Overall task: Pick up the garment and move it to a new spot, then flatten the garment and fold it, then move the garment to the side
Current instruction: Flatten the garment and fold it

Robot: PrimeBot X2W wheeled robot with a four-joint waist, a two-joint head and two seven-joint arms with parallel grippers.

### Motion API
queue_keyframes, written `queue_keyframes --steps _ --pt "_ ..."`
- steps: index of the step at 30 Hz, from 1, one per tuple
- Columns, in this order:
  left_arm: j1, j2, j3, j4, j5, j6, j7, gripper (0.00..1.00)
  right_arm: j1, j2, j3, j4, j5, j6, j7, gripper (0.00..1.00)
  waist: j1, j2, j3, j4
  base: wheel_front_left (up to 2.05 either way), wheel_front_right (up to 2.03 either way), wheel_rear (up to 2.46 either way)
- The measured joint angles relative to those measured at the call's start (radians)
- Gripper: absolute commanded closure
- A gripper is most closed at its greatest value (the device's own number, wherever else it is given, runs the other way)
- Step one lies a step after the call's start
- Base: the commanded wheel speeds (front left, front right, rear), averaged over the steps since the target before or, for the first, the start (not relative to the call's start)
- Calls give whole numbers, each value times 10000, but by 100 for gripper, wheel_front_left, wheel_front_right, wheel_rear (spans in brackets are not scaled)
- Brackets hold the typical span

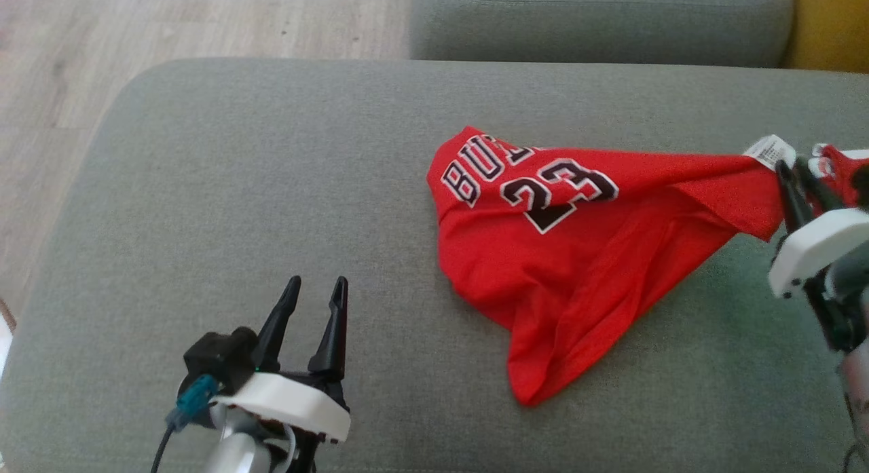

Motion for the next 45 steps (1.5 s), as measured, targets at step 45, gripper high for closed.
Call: queue_keyframes --steps 45 --pt "-67 -2 119 -203 194 -173 0 0 4392 3313 3005 -2228 -115 0 -330 0 0 0 279 -538 0 0 0"
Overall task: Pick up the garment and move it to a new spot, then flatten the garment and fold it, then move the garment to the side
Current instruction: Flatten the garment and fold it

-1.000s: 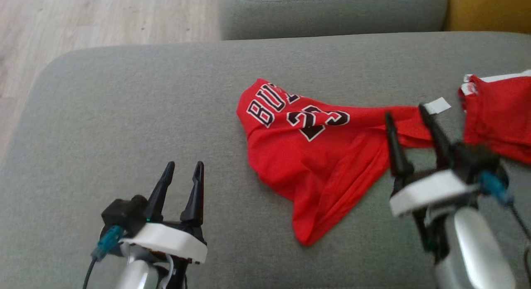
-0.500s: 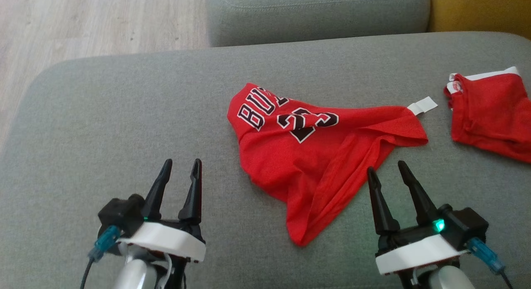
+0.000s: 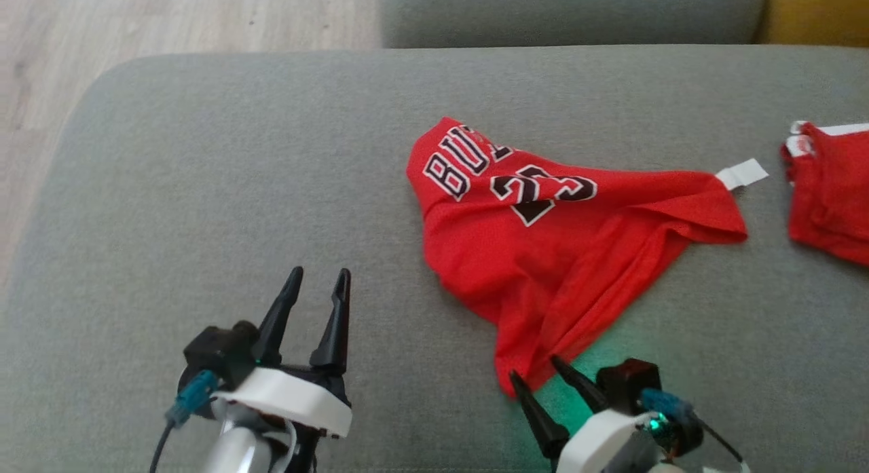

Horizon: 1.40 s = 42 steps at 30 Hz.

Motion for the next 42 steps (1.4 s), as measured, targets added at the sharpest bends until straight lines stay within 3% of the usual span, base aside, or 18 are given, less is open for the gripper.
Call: queue_keyframes --steps 8,9,10,14,19,25,30,32,37,42 --pt "-35 0 -121 150 -42 2 0 0 -895 -6 616 1294 740 0 337 0 0 0 119 598 0 0 0" --pt "-35 0 -121 155 -42 2 0 0 -1000 -4 681 1432 748 0 318 73 0 0 118 649 0 0 0" --pt "-35 0 -119 157 -42 2 0 0 -1107 -4 702 1561 734 0 263 100 0 0 110 681 0 0 0" --pt "-32 0 -63 159 -42 13 0 0 -1513 2 63 2105 257 0 -286 100 0 0 44 629 0 0 0" --pt "-27 0 59 153 -29 17 0 0 -1629 -44 -2443 2458 -978 0 -817 100 0 0 -61 318 0 0 0" --pt "-27 0 125 94 -29 23 0 0 -1503 -326 -5814 1484 -2332 0 -736 100 0 0 -184 -108 0 0 0" --pt "-28 0 38 33 -46 35 0 0 -1185 -224 -7171 717 -3152 0 -100 100 0 0 -207 -286 0 0 0" --pt "-28 0 -10 31 -94 75 0 0 -1028 -109 -7262 479 -3361 0 -15 0 0 0 -214 -297 0 0 0" --pt "-27 0 -48 36 -102 73 0 0 -928 44 -6803 0 -3292 0 -44 0 0 0 -239 -269 0 0 0" --pt "-9 0 10 36 -102 71 0 0 -697 44 -5081 -955 -2295 0 -431 0 0 0 -289 -262 0 0 0"
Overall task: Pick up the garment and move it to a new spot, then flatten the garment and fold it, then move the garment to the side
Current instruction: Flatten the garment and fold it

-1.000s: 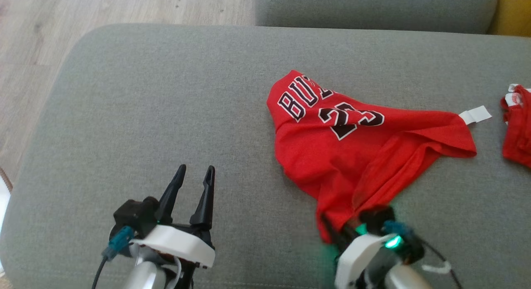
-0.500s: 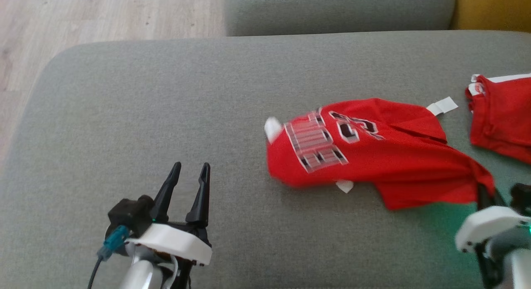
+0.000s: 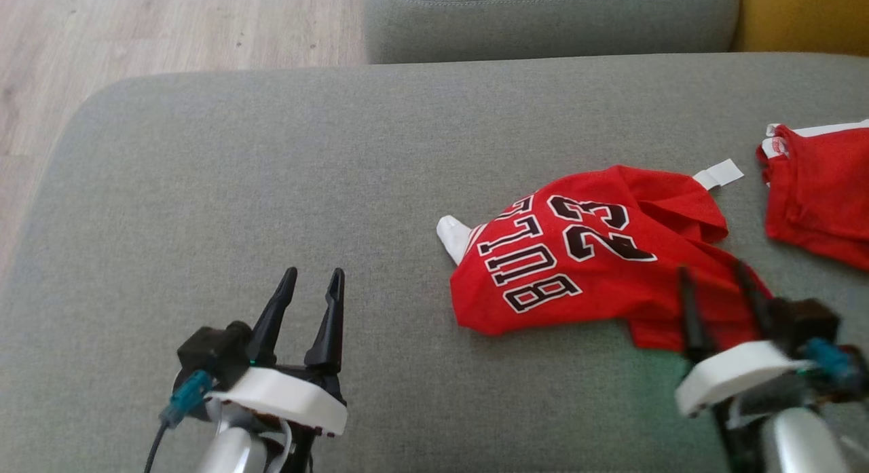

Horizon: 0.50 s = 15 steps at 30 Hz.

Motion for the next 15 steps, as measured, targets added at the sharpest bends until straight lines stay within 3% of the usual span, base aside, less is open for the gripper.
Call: queue_keyframes --steps 7,15 --pt "16 0 40 4 0 -8 0 0 695 -6 2765 -1229 974 0 -709 0 -1 0 -108 -32 0 0 0" --pt "14 0 -105 8 0 -8 0 0 661 -13 3432 -1085 961 0 -769 0 -1 0 -65 292 0 0 0"
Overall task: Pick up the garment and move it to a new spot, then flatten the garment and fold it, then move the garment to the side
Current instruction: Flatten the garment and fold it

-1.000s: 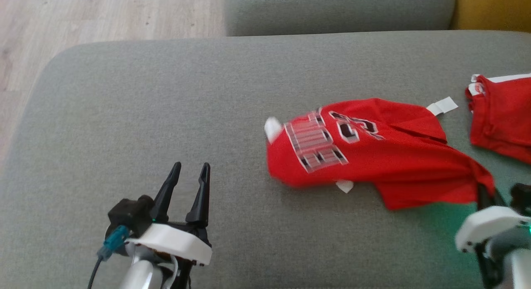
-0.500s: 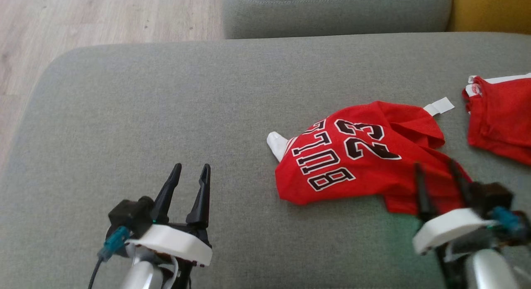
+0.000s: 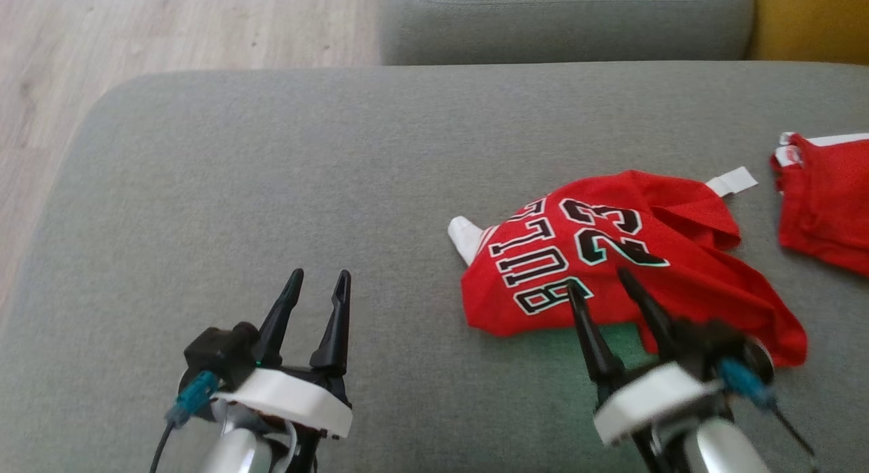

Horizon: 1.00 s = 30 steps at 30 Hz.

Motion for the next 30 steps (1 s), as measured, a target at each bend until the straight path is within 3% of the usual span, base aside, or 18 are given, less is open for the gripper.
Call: queue_keyframes --steps 4,10,16,22,28,30 --pt "-35 0 -46 8 0 -4 0 0 -1379 -10 196 353 -278 0 849 0 0 0 139 305 0 0 0" --pt "-316 0 -311 6 -226 -2 0 0 -3603 -393 376 2220 -215 0 3689 0 1 0 410 964 0 0 0" --pt "-462 0 -537 77 -412 12 0 0 -5543 -1565 2324 3847 748 0 5517 0 1 0 682 1689 0 0 0" --pt "-465 0 -665 119 -537 44 0 0 -6356 -2433 4205 5091 2050 0 7490 0 1 0 789 2241 0 0 0" --pt "-467 0 -704 115 -564 130 0 0 -6846 -2853 5149 5476 2970 0 7998 0 1 0 818 2497 0 0 0" --pt "-467 0 -708 107 -564 130 0 0 -6867 -2882 5164 5582 3225 0 7795 100 0 0 839 2525 0 0 0"
